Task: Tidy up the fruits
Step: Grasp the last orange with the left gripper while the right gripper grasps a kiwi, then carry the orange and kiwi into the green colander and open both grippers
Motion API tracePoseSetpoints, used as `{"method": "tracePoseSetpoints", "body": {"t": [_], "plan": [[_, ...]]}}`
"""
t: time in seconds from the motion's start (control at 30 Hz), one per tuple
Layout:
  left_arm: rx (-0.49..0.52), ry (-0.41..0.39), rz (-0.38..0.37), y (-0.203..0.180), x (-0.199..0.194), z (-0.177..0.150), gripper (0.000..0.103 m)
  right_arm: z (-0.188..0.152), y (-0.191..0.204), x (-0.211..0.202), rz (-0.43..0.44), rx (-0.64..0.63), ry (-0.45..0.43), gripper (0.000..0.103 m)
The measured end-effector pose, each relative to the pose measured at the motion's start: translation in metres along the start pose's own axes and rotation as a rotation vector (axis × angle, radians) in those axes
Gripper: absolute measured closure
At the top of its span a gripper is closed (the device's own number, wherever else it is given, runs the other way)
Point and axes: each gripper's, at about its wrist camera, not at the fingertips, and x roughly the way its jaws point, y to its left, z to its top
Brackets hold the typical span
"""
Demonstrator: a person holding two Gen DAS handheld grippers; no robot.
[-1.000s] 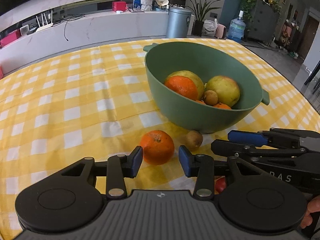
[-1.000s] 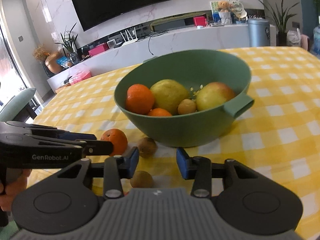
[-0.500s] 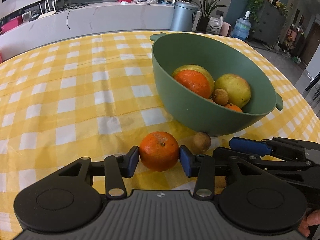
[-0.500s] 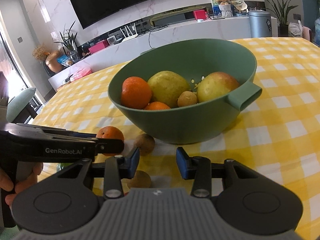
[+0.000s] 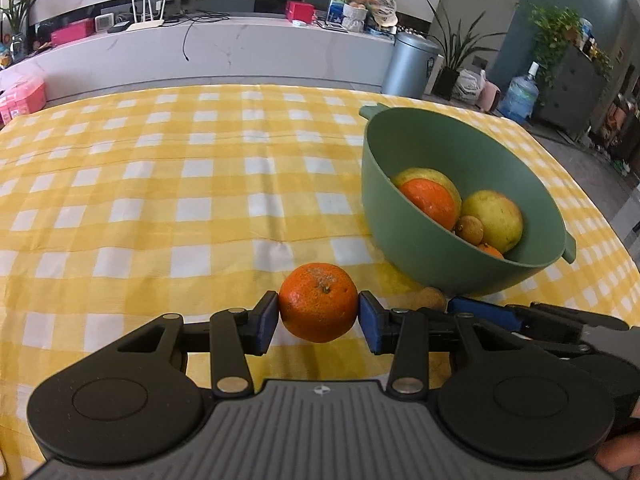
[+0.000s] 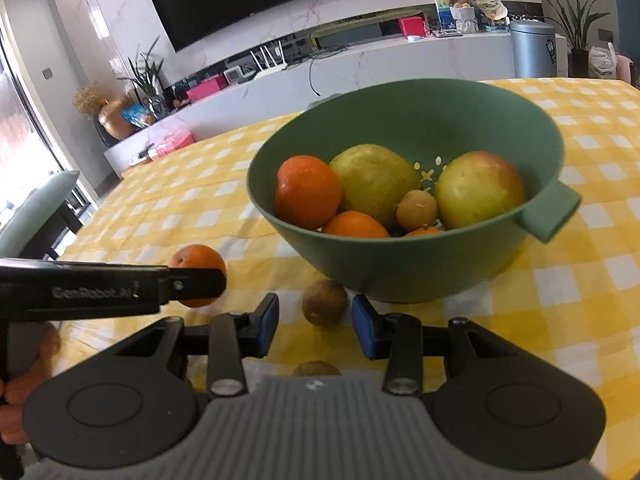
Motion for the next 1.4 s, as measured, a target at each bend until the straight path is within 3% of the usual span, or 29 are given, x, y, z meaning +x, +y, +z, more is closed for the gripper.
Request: {"method": "tracePoseSetpoints", "body": {"t": [0.1, 0.37, 0.6, 0.83, 1.1, 1.4], "plan": [[0.002, -0.001, -0.001, 0.0, 0.0, 0.0, 0.055, 0.0, 0.004, 0.007, -0.023, 0.003, 0.01, 0.065], [0.021, -0.005, -0.004, -0.004, 0.001, 0.0, 0.055, 0.001, 0.007, 0.018, -0.073, 0.018, 0.015, 0.08], [0.027, -0.029, -0.007, -0.005, -0.006, 0.001, 0.055, -0.002, 0.01, 0.013, -0.059, -0.008, 0.008, 0.08], [0.021, -0.088, -0.041, -0.008, -0.026, 0.005, 0.055, -0.006, 0.021, -0.011, -0.004, -0.071, -0.003, 0.08], [0.049, -0.136, -0.099, -0.03, -0.046, 0.02, 0.055, 0.002, 0.025, -0.06, 0.054, -0.187, -0.101, 0.08], [0.14, -0.113, -0.095, -0.073, -0.032, 0.049, 0.055, 0.032, -0.002, -0.077, -0.037, -0.264, -0.163, 0.08]]}}
